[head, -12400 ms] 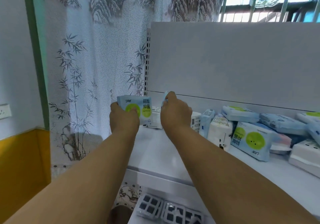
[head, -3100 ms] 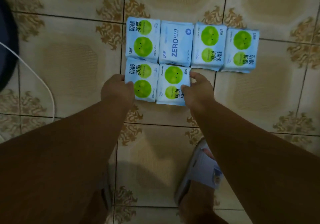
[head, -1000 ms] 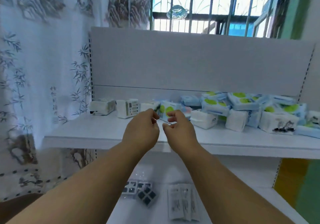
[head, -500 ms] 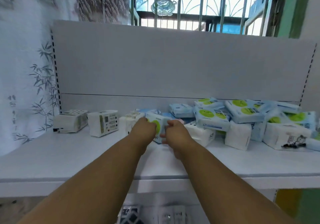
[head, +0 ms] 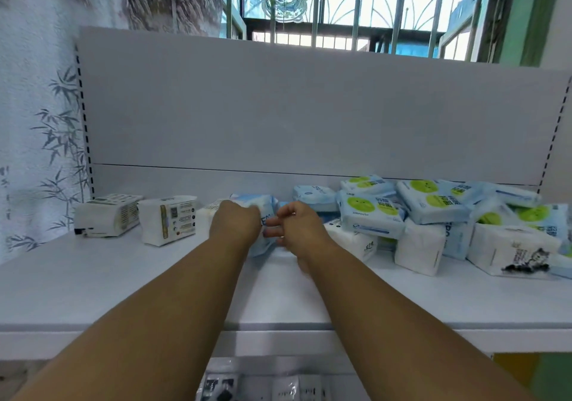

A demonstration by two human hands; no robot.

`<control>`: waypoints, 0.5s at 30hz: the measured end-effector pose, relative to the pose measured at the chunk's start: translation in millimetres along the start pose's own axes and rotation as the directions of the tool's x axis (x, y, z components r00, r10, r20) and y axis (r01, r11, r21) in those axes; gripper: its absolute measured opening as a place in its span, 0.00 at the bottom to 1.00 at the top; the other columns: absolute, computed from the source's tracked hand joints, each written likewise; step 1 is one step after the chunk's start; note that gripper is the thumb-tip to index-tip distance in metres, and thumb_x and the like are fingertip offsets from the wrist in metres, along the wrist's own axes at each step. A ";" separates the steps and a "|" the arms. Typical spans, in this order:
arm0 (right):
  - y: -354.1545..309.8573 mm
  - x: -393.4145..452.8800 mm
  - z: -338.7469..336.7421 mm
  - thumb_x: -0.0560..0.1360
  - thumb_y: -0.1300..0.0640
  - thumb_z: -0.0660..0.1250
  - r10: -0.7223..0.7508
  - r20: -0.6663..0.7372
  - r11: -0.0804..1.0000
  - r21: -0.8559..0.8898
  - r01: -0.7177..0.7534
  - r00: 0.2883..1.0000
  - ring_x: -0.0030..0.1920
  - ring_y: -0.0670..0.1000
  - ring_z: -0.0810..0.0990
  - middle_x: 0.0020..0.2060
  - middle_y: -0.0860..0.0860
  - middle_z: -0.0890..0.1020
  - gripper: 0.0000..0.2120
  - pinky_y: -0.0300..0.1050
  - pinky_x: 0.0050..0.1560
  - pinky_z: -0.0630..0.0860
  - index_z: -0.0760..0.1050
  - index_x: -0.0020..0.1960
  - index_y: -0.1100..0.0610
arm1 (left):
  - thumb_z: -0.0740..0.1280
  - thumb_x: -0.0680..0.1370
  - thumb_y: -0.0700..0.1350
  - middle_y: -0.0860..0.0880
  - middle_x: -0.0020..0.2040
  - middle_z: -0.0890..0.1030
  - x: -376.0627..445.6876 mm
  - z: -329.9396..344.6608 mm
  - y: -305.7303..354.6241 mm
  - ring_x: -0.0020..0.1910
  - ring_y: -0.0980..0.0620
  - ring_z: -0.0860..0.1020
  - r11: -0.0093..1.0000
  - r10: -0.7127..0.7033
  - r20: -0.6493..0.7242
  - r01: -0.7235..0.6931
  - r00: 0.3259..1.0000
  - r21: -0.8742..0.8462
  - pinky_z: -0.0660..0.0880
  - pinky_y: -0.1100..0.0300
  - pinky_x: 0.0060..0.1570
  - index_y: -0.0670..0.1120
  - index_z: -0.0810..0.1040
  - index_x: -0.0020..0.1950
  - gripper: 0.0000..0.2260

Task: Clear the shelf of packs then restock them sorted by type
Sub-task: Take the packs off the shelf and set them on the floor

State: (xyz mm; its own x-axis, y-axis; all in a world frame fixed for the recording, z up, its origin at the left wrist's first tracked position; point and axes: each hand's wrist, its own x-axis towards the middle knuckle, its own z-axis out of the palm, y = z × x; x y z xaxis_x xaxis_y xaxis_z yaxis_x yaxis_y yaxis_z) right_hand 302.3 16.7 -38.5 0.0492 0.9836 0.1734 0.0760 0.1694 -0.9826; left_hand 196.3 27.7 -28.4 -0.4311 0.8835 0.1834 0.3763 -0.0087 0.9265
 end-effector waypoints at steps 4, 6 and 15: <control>-13.0 22.1 -23.6 0.76 0.64 0.62 -0.392 -0.052 0.683 -0.686 0.252 0.918 0.54 0.55 0.77 0.54 0.53 0.77 0.09 0.43 0.49 0.70 0.75 0.55 0.57 | 0.64 0.77 0.51 0.43 0.50 0.81 5.5 0.0 5.1 0.47 0.41 0.80 0.992 0.080 -0.108 -0.089 0.991 -0.089 0.80 0.45 0.50 0.44 0.75 0.59 0.14; -21.4 32.6 -31.1 0.76 0.63 0.62 -0.481 0.057 0.343 -0.906 0.248 0.875 0.58 0.56 0.73 0.58 0.55 0.75 0.13 0.47 0.53 0.69 0.73 0.60 0.58 | 0.64 0.76 0.52 0.45 0.50 0.81 4.1 0.6 11.1 0.47 0.43 0.80 0.979 0.077 -0.111 -0.096 0.991 -0.179 0.81 0.45 0.49 0.47 0.73 0.58 0.13; -23.4 57.0 -37.0 0.74 0.64 0.64 -0.405 0.149 -0.060 -0.989 0.136 0.902 0.59 0.58 0.76 0.57 0.55 0.78 0.16 0.49 0.56 0.70 0.72 0.61 0.58 | 0.68 0.75 0.45 0.42 0.52 0.79 9.3 15.8 5.7 0.47 0.41 0.81 0.935 0.016 -0.022 -0.022 1.000 -0.353 0.83 0.45 0.38 0.45 0.72 0.58 0.13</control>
State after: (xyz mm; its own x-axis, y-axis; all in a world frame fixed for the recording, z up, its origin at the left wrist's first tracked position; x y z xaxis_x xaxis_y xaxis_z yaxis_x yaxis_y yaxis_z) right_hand 340.2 66.5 -3.2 -0.1349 0.8279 0.5444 0.9869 0.0633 0.1484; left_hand 207.4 43.2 -26.6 -0.4429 0.8728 0.2050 0.0721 -0.1932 0.9785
